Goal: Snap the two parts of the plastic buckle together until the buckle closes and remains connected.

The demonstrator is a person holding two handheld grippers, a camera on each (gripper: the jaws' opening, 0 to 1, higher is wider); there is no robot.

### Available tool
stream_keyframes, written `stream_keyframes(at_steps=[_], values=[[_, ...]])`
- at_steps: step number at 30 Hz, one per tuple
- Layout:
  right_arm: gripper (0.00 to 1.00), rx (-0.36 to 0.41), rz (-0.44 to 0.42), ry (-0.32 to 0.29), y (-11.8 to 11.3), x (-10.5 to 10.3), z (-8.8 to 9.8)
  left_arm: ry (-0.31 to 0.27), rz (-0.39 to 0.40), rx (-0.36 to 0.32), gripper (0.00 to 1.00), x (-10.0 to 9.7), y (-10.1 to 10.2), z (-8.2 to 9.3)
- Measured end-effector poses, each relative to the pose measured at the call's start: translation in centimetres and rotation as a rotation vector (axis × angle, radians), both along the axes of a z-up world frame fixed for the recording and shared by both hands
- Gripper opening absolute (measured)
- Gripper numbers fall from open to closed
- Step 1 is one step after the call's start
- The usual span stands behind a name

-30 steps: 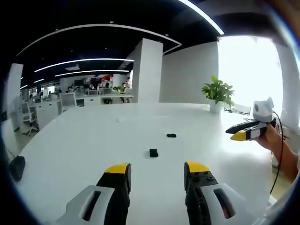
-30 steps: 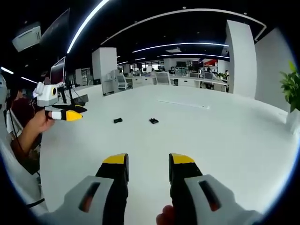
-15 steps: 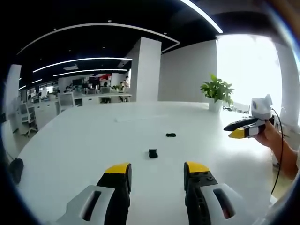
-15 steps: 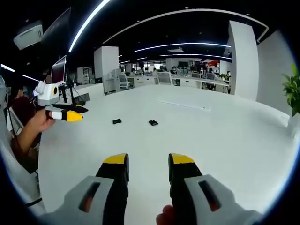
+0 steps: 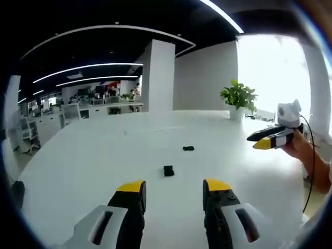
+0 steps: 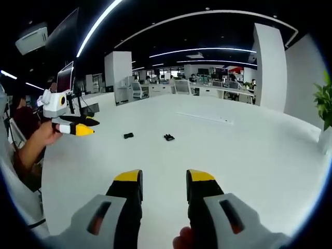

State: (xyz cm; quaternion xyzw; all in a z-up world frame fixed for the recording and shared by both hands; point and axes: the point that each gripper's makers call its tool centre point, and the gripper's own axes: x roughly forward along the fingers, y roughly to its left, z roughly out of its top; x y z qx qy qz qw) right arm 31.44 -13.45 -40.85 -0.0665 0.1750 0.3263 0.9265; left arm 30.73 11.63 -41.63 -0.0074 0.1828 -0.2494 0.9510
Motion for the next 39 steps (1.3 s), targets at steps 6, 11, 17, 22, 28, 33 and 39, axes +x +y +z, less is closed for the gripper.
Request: stream_keyframes(at_steps=[6,11,17,22,28,33,39], values=[[0.33,-0.002,0.005,0.002,0.1,0.4,0.1,-0.001,-0.002,-0.011,0.43,0.4,-0.2,0.3],[0.33,-0.011,0.017,0.003,0.4,0.6,0.1,-0.002,-0.006,-0.006,0.43,0.7,-0.3,0.4],[0.33,-0.013,0.025,0.002,0.6,0.8,0.1,0.009,-0.013,0.005,0.42,1.0,-0.3,-0.1],[0.32,-0.007,0.018,0.002,0.5,1.2,0.0,0.007,-0.018,0.016,0.41,1.5,-0.3,-0.1],[0.32,-0.009,0.019,0.005,0.5,1.7,-0.1,0.011,-0.031,0.030,0.41,2.0,-0.4,-0.2],[0.32,-0.012,0.023,0.008,0.5,2.2,-0.1,0.016,-0.041,0.033,0.40,2.4,-0.7,-0.3],[0.32,-0.009,0.036,0.010,0.9,2.8,0.1,0.015,-0.048,0.034,0.40,2.7,-1.0,-0.2]])
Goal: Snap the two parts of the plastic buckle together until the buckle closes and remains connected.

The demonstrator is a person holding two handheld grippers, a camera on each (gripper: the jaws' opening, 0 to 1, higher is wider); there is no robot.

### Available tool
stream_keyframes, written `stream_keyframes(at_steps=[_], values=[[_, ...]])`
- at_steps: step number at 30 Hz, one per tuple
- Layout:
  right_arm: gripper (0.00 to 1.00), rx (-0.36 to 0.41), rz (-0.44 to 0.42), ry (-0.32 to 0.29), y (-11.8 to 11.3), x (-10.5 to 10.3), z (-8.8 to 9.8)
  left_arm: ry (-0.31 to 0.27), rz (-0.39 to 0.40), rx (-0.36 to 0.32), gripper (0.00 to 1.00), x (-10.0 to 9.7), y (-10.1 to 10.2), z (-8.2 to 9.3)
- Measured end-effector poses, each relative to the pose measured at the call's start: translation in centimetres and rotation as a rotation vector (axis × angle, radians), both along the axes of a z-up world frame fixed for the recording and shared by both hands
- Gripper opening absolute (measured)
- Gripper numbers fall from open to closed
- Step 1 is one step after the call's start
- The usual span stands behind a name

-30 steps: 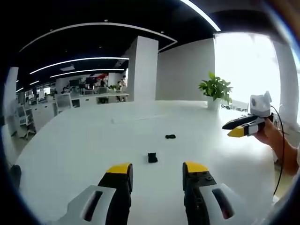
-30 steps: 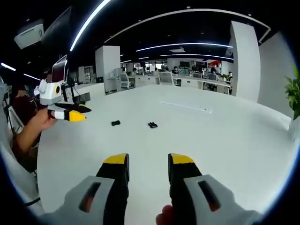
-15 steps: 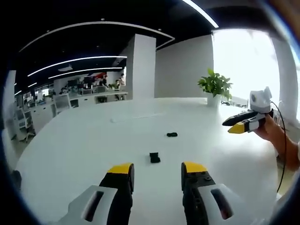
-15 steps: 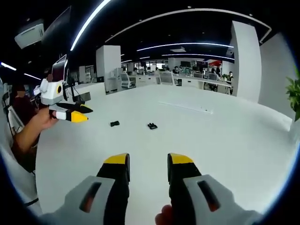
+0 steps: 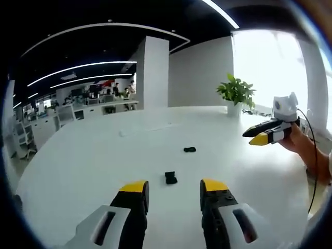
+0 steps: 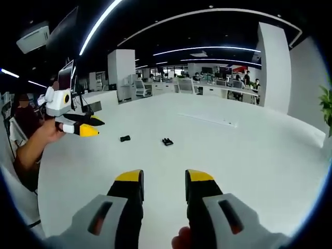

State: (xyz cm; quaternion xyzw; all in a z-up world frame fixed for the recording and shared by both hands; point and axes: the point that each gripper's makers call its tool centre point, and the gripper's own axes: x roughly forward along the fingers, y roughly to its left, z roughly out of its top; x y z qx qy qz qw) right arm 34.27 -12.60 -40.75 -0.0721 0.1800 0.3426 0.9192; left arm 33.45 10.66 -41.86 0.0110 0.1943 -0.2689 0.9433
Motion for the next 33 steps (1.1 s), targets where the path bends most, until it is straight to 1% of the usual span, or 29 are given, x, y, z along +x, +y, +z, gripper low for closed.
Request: stream_keyframes(at_steps=[5,12,17,33], values=[[0.32,-0.001,0.009,0.002,0.2,0.4,0.1,0.004,-0.006,-0.005,0.40,0.0,-0.2,-0.1],[0.32,0.013,0.022,0.012,0.4,1.3,0.2,0.010,-0.013,0.005,0.39,0.3,-0.4,-0.3],[0.32,0.019,0.025,0.017,0.4,1.8,0.3,0.001,-0.007,0.012,0.37,0.5,-0.4,-0.2],[0.32,0.008,0.049,0.028,1.1,3.0,0.1,0.008,-0.021,0.028,0.35,1.1,-0.6,-0.7]])
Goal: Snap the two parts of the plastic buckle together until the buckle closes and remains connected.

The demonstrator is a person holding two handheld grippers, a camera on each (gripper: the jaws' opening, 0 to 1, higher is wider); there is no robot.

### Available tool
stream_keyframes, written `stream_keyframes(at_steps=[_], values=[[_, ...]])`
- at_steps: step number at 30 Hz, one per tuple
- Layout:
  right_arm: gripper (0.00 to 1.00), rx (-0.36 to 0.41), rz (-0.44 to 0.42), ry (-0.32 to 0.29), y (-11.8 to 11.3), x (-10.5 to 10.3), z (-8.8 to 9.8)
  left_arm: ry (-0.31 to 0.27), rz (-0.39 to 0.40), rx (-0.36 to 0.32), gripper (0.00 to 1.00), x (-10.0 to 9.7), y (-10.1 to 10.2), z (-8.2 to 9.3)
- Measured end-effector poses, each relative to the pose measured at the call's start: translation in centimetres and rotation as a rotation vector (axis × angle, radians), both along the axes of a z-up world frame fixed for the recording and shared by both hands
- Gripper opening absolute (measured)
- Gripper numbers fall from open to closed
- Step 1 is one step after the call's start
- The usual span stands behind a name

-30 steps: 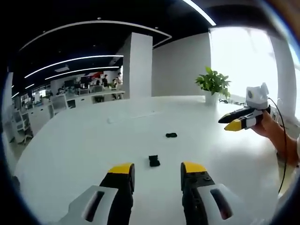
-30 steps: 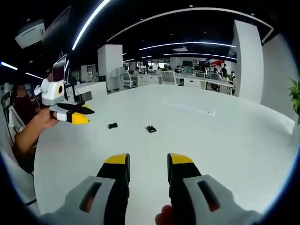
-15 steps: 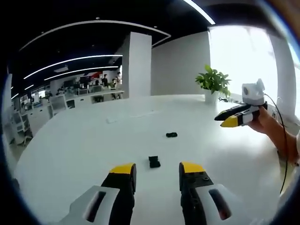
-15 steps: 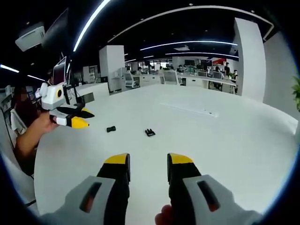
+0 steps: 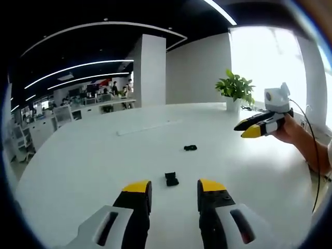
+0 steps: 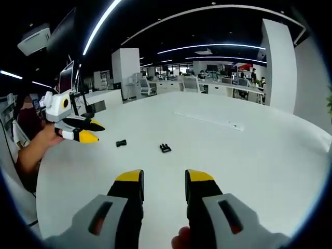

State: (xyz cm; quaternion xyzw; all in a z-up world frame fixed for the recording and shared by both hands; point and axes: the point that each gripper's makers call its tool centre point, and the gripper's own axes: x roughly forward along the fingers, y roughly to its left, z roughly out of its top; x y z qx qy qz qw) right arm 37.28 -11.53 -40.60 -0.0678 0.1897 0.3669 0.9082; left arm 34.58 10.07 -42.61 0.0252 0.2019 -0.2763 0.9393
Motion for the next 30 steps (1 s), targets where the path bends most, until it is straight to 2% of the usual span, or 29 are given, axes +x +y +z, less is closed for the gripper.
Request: stream_keyframes(at_steps=[14,30], values=[[0.31,-0.006,0.025,0.009,0.9,1.7,0.0,0.013,-0.031,0.038,0.34,0.3,-0.7,-0.5],[0.31,-0.015,0.056,0.030,2.2,3.5,-0.3,0.040,-0.056,0.051,0.33,0.8,-1.8,-1.7]])
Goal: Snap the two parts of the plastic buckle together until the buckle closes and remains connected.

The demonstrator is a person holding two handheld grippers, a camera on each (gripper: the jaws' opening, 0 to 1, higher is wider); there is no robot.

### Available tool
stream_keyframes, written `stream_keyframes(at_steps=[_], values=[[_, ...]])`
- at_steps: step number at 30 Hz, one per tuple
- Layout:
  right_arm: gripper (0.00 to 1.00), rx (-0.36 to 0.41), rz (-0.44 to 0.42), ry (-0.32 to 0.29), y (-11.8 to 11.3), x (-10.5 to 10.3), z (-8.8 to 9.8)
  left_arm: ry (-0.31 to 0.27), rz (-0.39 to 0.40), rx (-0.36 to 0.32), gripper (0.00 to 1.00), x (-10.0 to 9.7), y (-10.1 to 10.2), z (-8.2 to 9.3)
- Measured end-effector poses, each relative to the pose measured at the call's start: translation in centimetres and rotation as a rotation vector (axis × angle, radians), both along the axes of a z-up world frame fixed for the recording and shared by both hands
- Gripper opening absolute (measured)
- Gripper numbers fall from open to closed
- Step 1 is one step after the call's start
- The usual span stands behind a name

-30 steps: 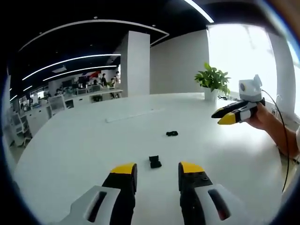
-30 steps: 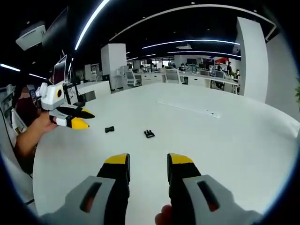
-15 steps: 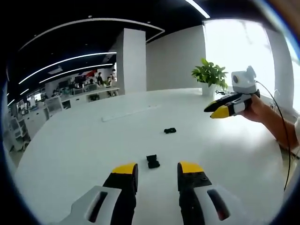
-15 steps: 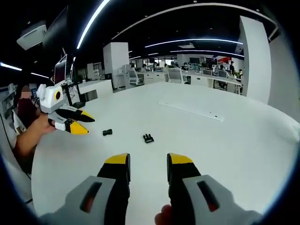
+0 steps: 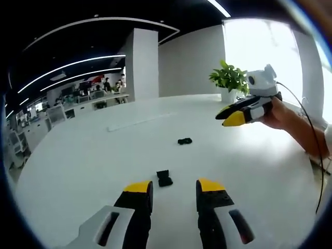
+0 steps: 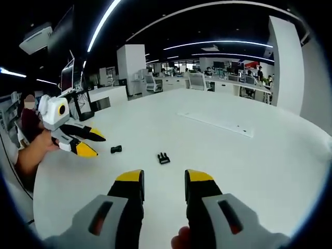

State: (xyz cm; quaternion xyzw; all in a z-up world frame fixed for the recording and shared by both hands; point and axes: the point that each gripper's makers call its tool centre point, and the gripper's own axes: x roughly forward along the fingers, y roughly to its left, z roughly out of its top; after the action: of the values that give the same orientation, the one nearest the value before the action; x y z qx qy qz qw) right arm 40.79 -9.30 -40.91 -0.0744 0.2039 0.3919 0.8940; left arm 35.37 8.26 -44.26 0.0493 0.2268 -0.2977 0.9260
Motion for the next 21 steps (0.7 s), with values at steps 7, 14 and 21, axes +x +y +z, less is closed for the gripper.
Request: stream_keyframes(at_steps=[7,14,21], values=[[0.31,0.005,0.012,0.008,0.9,0.7,-0.1,0.014,-0.005,0.017,0.33,0.3,-0.3,-0.3],[0.31,-0.005,0.025,0.017,1.4,1.2,-0.5,0.022,-0.006,0.017,0.33,0.5,-0.5,-0.5],[0.31,-0.009,0.022,0.024,1.5,1.7,-0.9,0.035,-0.002,0.016,0.32,0.8,-0.5,-0.9]])
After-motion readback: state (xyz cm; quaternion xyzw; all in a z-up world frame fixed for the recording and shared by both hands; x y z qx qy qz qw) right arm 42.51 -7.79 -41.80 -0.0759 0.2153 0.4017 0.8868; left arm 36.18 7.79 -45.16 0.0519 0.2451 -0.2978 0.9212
